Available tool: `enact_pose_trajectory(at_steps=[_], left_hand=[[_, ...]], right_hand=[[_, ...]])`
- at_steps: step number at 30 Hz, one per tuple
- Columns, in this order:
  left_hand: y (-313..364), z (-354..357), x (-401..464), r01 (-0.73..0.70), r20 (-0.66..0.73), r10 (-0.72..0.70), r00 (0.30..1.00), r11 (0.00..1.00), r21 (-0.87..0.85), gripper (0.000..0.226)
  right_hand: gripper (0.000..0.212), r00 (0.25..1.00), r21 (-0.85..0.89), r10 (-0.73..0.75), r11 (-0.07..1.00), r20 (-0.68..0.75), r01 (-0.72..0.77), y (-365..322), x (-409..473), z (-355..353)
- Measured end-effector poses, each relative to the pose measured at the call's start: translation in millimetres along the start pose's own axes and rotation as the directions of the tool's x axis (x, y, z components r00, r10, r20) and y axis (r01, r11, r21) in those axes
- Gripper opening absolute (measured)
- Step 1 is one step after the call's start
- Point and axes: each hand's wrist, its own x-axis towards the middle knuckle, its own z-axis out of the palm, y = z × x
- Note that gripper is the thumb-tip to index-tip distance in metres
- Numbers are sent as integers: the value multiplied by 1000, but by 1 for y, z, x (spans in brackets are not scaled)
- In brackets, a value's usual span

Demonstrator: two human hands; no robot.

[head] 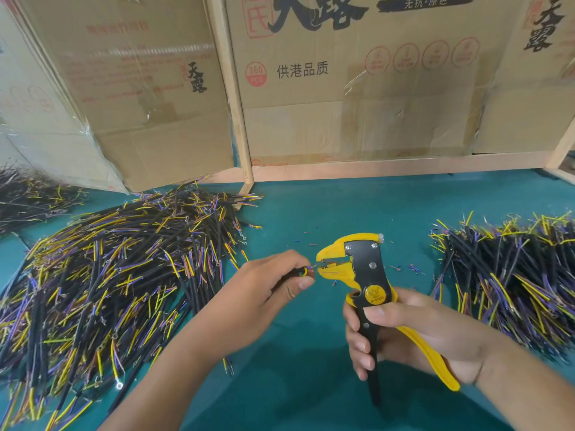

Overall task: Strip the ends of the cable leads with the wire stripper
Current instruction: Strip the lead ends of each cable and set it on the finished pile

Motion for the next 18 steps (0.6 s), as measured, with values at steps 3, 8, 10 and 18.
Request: enact_pose_trajectory(at_steps=[3,8,10,18], left_hand=[[0,0,0,1,12,-1,1000,1000,3,16],[1,0,0,-15,32,16,999,1000,-6,15],[1,0,0,-19,31,20,999,1000,-4,15],[1,1,0,-15,33,15,999,1000,-6,14]], right_hand=[[29,1000,0,5,1000,7,-5,1,0,0],[27,1000,4,4,1000,20,-4,1,0,1],[28,1000,0,1,1000,19,-1,1,0,1],[28,1000,-7,-9,1000,22,9,2,0,2]])
